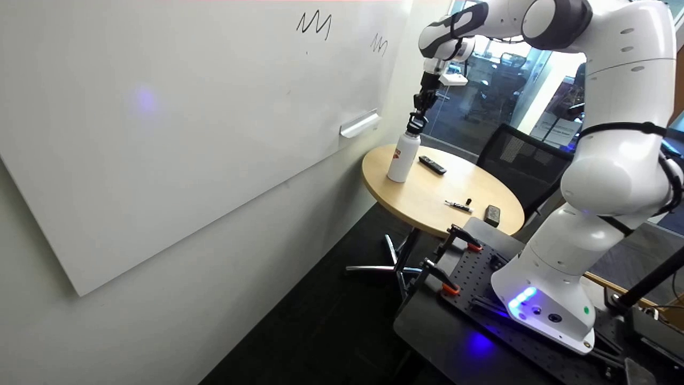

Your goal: Pick the lid and put it on top of the bottle

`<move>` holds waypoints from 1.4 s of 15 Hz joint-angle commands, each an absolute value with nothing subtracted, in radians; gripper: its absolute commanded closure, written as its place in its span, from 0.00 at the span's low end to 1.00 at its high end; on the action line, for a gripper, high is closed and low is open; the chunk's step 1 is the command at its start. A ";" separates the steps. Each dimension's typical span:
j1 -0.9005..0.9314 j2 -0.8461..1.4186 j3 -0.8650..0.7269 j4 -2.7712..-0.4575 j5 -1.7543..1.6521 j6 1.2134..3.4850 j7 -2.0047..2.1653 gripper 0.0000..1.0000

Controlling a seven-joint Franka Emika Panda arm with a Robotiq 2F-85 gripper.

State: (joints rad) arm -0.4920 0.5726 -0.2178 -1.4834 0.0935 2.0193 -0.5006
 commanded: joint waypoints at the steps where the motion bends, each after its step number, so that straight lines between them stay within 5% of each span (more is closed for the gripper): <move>1: -0.519 0.618 -0.192 -1.391 0.109 1.939 -0.486 0.95; 9: -0.533 0.655 -0.170 -1.336 0.113 1.893 -0.489 0.95; 10: -0.530 0.655 -0.173 -1.337 0.105 1.902 -0.487 0.84; 11: -0.528 0.656 -0.174 -1.336 0.101 1.905 -0.487 0.55; 13: -0.526 0.654 -0.174 -1.337 0.097 1.909 -0.489 0.47; 19: -0.522 0.645 -0.171 -1.345 0.093 1.911 -0.487 0.02; 21: -0.518 0.615 -0.175 -1.368 0.091 1.917 -0.481 0.00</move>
